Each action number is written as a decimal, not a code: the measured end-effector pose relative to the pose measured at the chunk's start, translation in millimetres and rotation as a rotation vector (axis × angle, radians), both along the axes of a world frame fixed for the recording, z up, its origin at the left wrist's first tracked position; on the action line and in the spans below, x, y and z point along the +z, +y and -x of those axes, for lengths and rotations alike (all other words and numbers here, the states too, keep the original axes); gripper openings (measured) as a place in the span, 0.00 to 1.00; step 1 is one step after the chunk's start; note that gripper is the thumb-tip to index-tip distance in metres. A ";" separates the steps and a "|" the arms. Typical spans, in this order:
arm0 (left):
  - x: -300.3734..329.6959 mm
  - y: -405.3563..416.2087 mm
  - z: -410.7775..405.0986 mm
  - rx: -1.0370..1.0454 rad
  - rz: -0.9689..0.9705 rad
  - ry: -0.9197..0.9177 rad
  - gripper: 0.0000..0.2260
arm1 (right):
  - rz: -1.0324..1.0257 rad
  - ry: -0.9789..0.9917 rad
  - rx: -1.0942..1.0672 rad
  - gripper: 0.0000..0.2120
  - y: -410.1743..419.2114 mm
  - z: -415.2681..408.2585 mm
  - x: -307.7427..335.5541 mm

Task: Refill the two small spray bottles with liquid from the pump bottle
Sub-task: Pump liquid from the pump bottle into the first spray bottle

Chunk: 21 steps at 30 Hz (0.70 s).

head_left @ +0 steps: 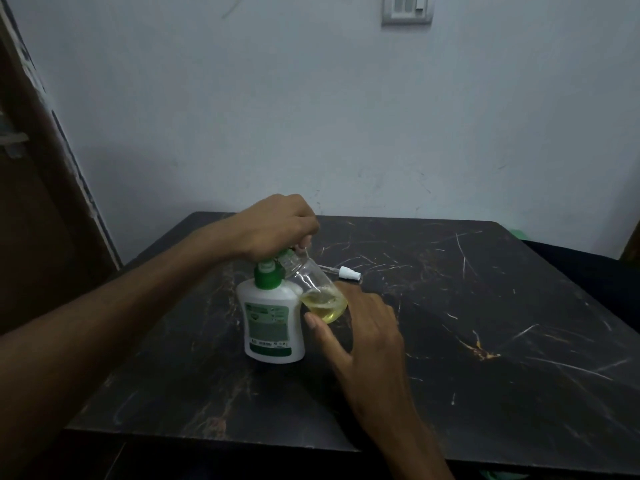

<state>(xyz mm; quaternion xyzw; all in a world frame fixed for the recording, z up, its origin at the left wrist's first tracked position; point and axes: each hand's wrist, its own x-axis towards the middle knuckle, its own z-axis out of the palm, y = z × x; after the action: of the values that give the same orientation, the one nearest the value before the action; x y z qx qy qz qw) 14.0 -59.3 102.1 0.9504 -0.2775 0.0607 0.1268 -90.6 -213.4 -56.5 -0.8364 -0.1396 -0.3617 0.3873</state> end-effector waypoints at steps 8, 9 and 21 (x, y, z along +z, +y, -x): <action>-7.3 4.0 -2.3 -0.054 -0.036 -0.024 0.21 | 0.010 -0.001 -0.010 0.19 0.5 -0.7 0.3; -6.3 4.7 -1.9 -0.064 0.000 -0.026 0.21 | 0.007 -0.008 -0.012 0.19 0.7 -0.5 0.4; -3.2 1.4 1.1 -0.004 0.095 -0.005 0.23 | -0.022 -0.034 0.004 0.21 1.2 1.4 2.4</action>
<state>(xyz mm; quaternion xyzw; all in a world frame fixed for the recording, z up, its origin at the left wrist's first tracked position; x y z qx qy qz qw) 12.9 -57.8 98.9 0.9425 -0.2766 0.0761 0.1711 -92.0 -212.2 -54.1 -0.8256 -0.1437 -0.3766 0.3948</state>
